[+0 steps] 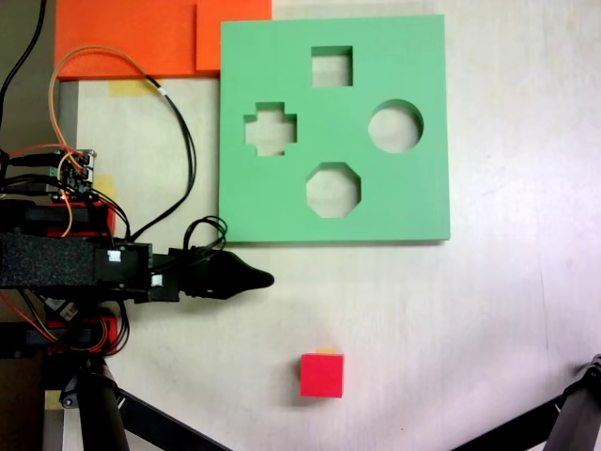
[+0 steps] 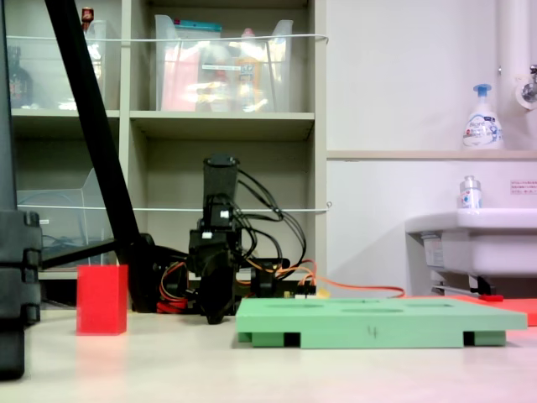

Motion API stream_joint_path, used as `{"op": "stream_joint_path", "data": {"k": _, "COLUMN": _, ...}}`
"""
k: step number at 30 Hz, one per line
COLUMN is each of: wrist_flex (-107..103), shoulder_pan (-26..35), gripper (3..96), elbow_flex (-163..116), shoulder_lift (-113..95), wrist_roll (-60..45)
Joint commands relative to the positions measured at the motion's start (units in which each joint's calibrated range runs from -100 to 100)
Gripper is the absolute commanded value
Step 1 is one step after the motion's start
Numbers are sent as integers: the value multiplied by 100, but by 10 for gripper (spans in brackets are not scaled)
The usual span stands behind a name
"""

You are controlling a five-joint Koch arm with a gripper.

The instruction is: Put the square block into the corresponding hole

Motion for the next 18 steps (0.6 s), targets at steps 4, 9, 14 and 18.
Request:
{"op": "stream_joint_path", "data": {"k": 4, "wrist_flex": -608, "shoulder_pan": 0, "gripper": 493, "elbow_flex": -118, "shoulder_lift": -55, "wrist_roll": -54}}
{"op": "stream_joint_path", "data": {"k": 9, "wrist_flex": -550, "shoulder_pan": -210, "gripper": 501, "elbow_flex": -118, "shoulder_lift": -55, "wrist_roll": 737}}
{"op": "stream_joint_path", "data": {"k": 14, "wrist_flex": -569, "shoulder_pan": -640, "gripper": 491, "elbow_flex": -118, "shoulder_lift": -55, "wrist_roll": 2115}}
{"op": "stream_joint_path", "data": {"k": 18, "wrist_flex": -3651, "shoulder_pan": -640, "gripper": 490, "elbow_flex": 1567, "shoulder_lift": -55, "wrist_roll": 2872}}
